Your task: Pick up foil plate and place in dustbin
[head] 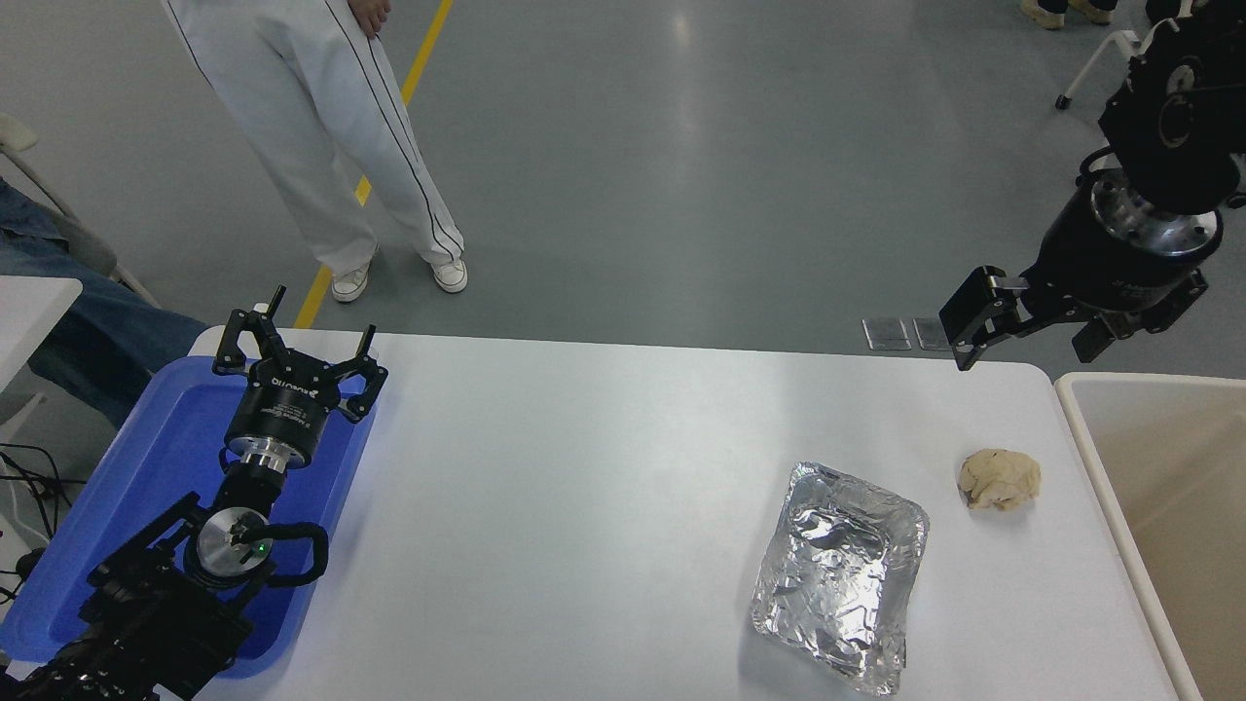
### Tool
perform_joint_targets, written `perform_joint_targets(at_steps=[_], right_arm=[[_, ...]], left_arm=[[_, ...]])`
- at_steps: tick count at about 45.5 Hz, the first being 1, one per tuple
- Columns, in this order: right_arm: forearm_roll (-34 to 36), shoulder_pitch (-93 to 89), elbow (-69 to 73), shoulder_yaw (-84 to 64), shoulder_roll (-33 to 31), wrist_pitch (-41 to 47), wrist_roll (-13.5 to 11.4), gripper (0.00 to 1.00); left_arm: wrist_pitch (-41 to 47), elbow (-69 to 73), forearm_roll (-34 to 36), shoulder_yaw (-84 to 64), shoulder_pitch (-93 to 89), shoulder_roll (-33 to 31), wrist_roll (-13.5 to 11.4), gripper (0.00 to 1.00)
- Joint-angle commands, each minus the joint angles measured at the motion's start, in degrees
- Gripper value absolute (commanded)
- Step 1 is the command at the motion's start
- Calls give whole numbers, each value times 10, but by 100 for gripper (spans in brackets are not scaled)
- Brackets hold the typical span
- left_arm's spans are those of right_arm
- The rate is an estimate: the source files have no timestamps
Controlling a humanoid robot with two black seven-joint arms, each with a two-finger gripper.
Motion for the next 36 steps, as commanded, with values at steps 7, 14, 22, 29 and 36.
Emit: perform_joint_targets(at_steps=[7, 14, 22, 29, 36], right_arm=[[0, -2, 0, 1, 1, 0, 0, 100], [0, -6, 0, 2, 2, 0, 0, 100], [0, -4, 0, 4, 2, 0, 0, 100], [0, -5, 0, 4, 1, 0, 0, 100], [0, -5, 0, 5, 0, 0, 0, 100]], left_arm=[[0, 0, 0, 0, 0, 0, 0, 100], [0, 0, 0, 0, 0, 0, 0, 100], [0, 0, 0, 0, 0, 0, 0, 100], [0, 0, 0, 0, 0, 0, 0, 100], [0, 0, 0, 0, 0, 0, 0, 100]])
